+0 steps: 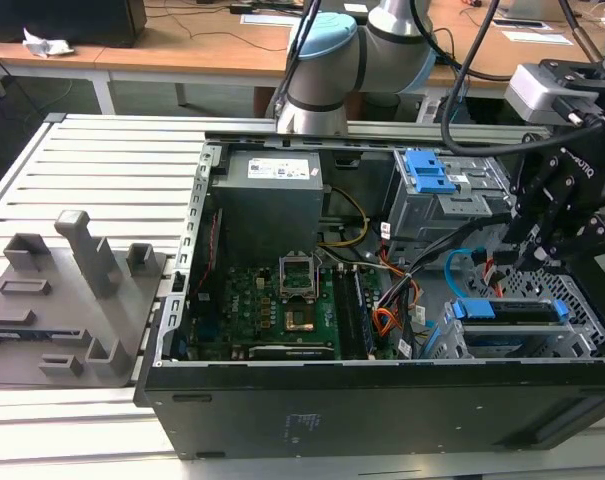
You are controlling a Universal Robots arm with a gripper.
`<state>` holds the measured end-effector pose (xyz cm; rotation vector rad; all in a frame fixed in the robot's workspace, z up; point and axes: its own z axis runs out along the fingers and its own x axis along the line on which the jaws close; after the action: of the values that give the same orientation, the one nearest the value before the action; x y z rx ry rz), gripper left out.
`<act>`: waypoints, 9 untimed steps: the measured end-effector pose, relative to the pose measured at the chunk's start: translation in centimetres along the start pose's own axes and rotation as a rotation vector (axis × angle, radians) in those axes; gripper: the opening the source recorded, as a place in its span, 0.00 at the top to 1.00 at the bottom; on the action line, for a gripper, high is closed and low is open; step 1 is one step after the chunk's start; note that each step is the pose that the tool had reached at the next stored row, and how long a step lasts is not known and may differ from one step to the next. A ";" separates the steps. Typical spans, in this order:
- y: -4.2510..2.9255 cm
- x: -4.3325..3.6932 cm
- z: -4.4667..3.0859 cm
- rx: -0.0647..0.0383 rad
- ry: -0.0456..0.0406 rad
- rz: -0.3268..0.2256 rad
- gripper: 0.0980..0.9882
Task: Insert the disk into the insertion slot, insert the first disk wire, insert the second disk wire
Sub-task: 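Insert the first disk wire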
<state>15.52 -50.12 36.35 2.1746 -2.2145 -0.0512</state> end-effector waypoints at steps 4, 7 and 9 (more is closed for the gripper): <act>0.21 -0.47 1.01 0.000 0.0017 0.000 0.64; 0.23 -0.47 1.51 0.000 0.0105 0.000 0.64; 0.24 -0.47 1.51 0.000 0.0108 0.001 0.64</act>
<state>15.21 -49.64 34.85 2.1692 -2.2095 -0.0391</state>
